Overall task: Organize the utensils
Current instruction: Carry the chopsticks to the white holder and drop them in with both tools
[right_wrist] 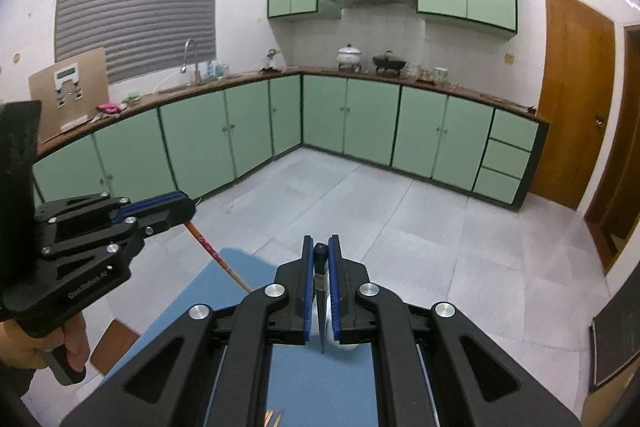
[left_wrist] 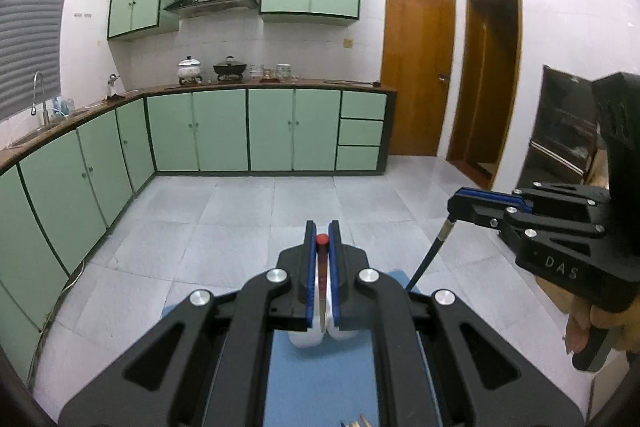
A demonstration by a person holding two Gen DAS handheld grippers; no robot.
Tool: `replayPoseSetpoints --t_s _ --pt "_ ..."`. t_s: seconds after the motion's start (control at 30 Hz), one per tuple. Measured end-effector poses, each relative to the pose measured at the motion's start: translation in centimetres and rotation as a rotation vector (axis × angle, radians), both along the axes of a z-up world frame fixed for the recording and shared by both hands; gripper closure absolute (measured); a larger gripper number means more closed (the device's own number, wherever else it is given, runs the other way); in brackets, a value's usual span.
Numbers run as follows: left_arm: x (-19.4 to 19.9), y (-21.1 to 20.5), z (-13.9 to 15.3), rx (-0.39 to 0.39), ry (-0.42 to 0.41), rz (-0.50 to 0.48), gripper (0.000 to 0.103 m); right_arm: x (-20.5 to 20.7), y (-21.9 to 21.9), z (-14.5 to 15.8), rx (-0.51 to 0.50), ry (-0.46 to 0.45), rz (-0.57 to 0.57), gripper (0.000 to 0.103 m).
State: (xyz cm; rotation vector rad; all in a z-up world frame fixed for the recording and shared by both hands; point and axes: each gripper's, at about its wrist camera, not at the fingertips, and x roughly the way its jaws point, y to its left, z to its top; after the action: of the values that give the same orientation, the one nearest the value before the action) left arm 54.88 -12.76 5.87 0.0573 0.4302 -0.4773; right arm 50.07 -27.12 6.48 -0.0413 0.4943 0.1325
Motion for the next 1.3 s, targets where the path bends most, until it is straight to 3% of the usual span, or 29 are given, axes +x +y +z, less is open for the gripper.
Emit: replayPoseSetpoints --t_s 0.17,0.4,0.6,0.73,0.87,0.97,1.03,1.17,1.3 --pt "4.4 -2.1 -1.0 0.028 -0.012 0.019 0.098 4.9 -1.5 -1.4 -0.009 0.007 -0.030 0.096" --pt "8.8 -3.6 -7.1 0.060 0.075 0.019 0.098 9.9 -2.8 -7.5 0.001 0.094 -0.041 0.096" --pt "9.1 -3.2 -10.7 0.076 0.138 0.019 0.096 9.5 -3.2 -10.7 0.008 0.130 -0.025 0.094" --pt "6.9 -1.7 -9.4 0.059 0.116 0.018 0.079 6.4 -3.8 -8.9 0.019 0.080 -0.031 0.089" --pt "1.0 1.1 -6.5 0.034 0.033 0.009 0.069 -0.5 -3.8 -6.3 0.027 -0.008 -0.006 0.085" --pt "-4.5 3.6 -6.4 0.006 -0.004 0.009 0.063 -5.9 -3.4 -6.5 0.046 -0.046 0.016 0.080" --pt "-9.1 5.2 -7.7 0.006 -0.029 0.007 0.062 -10.3 -2.4 -8.1 0.041 -0.055 0.025 0.077" --pt "-17.6 7.2 -12.7 0.013 -0.041 0.024 0.062 -18.8 0.4 -14.1 0.034 -0.040 0.018 0.077" --pt "-25.1 8.6 -19.8 -0.007 0.040 0.047 0.062 -24.9 3.1 -20.3 0.036 -0.006 0.000 0.077"
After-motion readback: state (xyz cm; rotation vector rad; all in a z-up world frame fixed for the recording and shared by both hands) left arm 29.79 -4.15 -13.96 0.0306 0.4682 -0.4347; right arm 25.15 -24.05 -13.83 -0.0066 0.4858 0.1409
